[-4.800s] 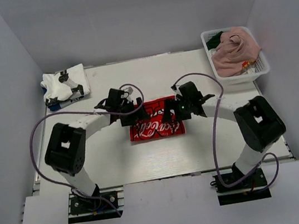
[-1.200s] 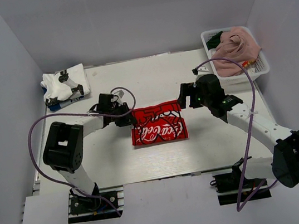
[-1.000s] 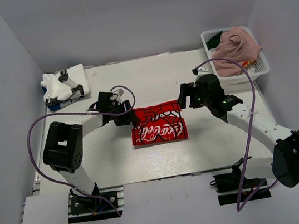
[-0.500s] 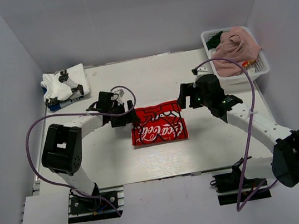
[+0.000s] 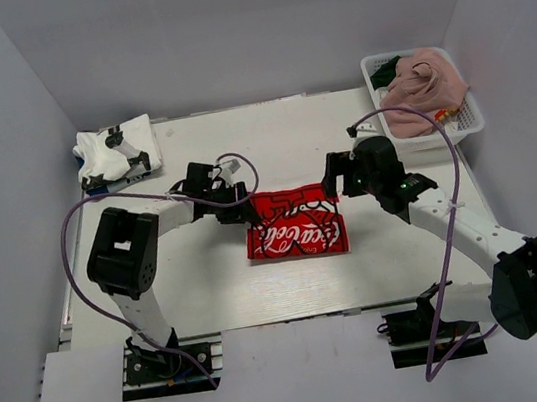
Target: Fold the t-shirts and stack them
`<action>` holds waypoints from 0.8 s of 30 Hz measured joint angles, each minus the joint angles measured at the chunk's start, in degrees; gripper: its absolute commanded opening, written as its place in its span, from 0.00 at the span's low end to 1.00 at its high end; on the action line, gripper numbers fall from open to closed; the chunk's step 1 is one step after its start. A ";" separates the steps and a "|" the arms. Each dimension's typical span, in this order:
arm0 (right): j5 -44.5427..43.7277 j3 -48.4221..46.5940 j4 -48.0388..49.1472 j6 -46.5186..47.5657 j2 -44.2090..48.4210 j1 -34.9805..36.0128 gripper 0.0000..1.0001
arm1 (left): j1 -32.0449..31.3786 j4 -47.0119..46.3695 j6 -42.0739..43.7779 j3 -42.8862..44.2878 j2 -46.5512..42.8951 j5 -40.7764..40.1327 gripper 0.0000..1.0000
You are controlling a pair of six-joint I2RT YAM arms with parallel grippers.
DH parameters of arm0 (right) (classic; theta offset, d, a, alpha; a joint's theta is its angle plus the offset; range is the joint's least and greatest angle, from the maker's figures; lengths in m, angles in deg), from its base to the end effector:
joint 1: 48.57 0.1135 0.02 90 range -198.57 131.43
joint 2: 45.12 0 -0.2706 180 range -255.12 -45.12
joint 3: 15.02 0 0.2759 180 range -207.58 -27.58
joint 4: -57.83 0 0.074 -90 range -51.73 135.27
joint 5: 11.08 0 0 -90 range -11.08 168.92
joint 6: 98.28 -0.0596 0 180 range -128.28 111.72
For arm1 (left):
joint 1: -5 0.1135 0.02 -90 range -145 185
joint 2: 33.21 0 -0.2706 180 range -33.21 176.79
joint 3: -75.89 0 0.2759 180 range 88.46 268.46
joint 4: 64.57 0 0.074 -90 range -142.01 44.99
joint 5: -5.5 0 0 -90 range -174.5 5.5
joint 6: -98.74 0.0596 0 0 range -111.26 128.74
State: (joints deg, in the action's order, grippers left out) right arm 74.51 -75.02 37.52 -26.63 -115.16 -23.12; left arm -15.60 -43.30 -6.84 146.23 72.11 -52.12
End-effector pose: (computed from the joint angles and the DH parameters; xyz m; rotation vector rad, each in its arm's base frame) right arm 0.2859 0.1310 0.2523 -0.0846 2.1199 0.3778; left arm 0.3507 -0.1659 0.1129 0.3418 2.5813 -0.9602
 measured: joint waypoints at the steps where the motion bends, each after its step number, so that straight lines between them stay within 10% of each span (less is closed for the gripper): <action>1: -0.22 0.15 -0.04 0.07 0.28 -0.02 0.90 | -0.31 -0.20 0.02 0.35 0.52 0.22 0.48; 6: -2.14 0.46 -0.11 0.59 1.55 -0.09 0.90 | -1.84 -0.74 -0.26 1.03 2.97 1.75 0.00; 24: -8.37 2.34 -0.35 1.51 5.60 -0.31 0.90 | -2.08 11.21 10.75 18.49 2.51 -2.45 0.00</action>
State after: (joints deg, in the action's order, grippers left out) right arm 66.14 -72.68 37.17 -25.12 -109.57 -23.43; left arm -17.68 -32.09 3.92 164.73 74.63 -54.57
